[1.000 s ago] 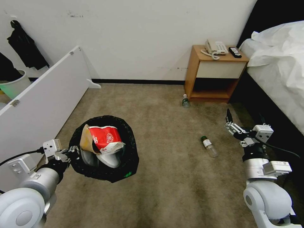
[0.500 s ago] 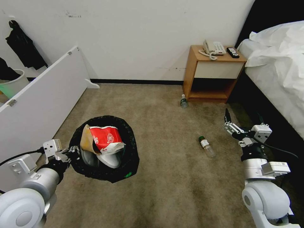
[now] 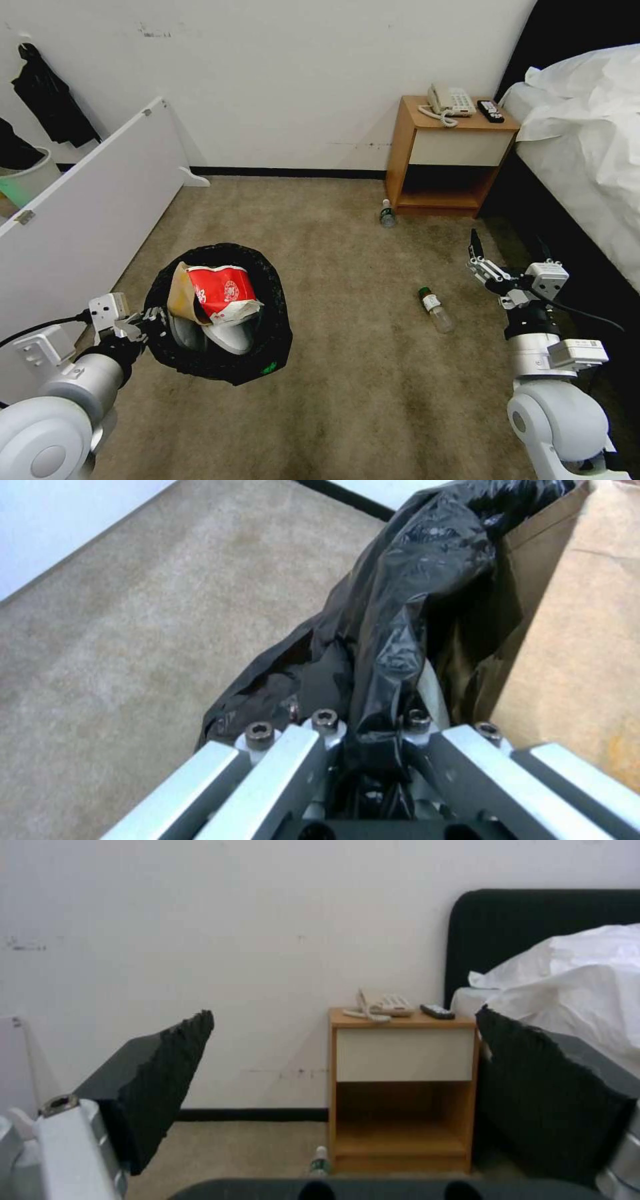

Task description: Pick up the trash bin, then pick up the garbage from the floor and place it into the trash bin.

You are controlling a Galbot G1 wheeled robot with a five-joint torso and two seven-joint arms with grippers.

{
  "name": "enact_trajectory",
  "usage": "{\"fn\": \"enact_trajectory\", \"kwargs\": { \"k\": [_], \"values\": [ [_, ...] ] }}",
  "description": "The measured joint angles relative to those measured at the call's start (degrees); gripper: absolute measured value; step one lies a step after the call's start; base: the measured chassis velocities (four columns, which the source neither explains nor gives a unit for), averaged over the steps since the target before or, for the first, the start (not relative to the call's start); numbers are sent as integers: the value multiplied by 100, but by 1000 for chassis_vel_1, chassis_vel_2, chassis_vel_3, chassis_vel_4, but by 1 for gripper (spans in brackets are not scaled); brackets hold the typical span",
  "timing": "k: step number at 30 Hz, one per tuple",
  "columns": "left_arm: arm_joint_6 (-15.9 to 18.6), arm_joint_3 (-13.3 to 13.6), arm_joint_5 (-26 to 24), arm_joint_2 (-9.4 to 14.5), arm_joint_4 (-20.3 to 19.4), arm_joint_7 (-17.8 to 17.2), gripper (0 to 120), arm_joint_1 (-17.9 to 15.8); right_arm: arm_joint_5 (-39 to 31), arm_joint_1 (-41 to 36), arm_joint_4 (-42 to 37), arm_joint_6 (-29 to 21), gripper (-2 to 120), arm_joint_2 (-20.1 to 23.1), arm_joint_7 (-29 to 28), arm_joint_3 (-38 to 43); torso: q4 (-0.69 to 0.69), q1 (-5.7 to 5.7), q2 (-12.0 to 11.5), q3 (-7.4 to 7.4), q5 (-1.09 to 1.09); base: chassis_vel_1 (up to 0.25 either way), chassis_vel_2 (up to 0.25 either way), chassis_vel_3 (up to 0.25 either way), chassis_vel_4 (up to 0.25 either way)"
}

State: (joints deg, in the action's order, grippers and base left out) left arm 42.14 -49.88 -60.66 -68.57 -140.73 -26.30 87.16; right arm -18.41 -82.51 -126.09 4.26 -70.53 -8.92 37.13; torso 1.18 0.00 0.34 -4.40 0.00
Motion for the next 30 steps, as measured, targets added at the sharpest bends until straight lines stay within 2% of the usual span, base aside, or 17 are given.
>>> {"fn": "enact_trajectory", "kwargs": {
  "k": [10, 30],
  "values": [
    [0, -7, -1, 14, 1, 15, 1, -5, -7, 16, 15, 3, 100, 4, 1, 1, 1, 0, 0, -1, -1, -184, 173, 184, -176],
    [0, 16, 8, 4, 35, 32, 1, -27, -23, 27, 40, 12, 100, 19, -38, -44, 1, 1, 1, -1, -1, -277, 273, 272, -279]
  ]
}}
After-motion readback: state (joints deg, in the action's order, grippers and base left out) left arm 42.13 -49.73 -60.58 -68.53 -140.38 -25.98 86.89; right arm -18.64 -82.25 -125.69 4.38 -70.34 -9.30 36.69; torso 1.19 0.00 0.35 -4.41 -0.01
